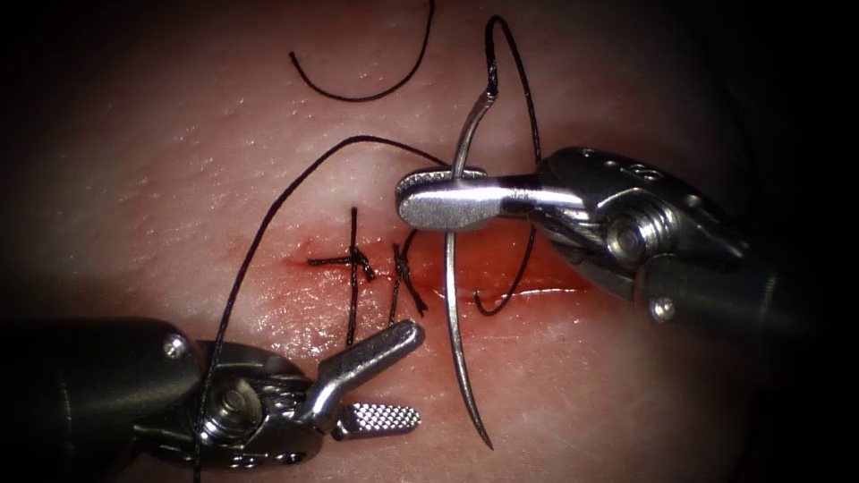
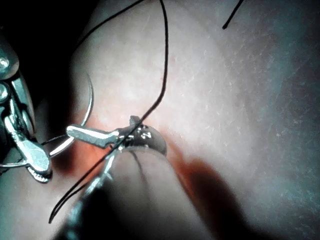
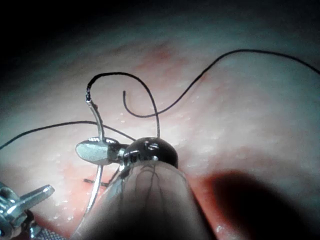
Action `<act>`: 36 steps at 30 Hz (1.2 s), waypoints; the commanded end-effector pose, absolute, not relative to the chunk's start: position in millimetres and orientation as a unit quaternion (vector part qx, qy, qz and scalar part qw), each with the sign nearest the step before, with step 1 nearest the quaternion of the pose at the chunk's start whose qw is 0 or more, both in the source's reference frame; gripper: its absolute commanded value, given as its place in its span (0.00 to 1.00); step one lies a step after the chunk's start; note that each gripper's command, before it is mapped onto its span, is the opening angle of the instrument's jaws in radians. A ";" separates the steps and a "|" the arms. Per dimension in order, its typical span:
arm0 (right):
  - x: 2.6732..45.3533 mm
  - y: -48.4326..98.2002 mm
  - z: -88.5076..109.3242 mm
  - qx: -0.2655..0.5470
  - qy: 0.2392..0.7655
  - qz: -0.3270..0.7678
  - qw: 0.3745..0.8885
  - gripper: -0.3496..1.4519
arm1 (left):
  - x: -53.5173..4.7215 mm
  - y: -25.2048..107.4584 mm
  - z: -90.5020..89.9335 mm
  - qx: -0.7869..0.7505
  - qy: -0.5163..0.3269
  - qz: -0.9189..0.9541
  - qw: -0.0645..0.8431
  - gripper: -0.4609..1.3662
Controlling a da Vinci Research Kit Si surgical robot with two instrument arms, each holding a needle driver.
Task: Wound Closure
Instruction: Insert the left gripper into the incision
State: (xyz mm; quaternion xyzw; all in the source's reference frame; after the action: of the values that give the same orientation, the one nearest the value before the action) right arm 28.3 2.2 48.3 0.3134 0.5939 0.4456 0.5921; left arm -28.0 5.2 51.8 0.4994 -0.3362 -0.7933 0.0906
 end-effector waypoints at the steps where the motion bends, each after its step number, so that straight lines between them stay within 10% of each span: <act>1: 27.9 2.2 48.3 0.310 0.595 0.442 0.595 0.00 | -28.0 5.3 52.0 0.500 -0.334 -0.794 0.088 0.70; 15: 23.6 2.4 48.4 0.268 0.610 0.413 0.621 0.00 | -28.5 5.9 52.9 0.511 -0.289 -0.809 0.020 0.44; 36: 19.5 2.3 48.3 0.222 0.619 0.389 0.645 0.00 | -29.5 6.5 53.3 0.495 -0.056 -0.859 -0.120 0.53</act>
State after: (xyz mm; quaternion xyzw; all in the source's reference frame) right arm 19.5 2.4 48.3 0.2236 0.6200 0.3883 0.6441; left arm -29.5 6.6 53.5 0.4969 -0.0547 -0.8575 -0.1213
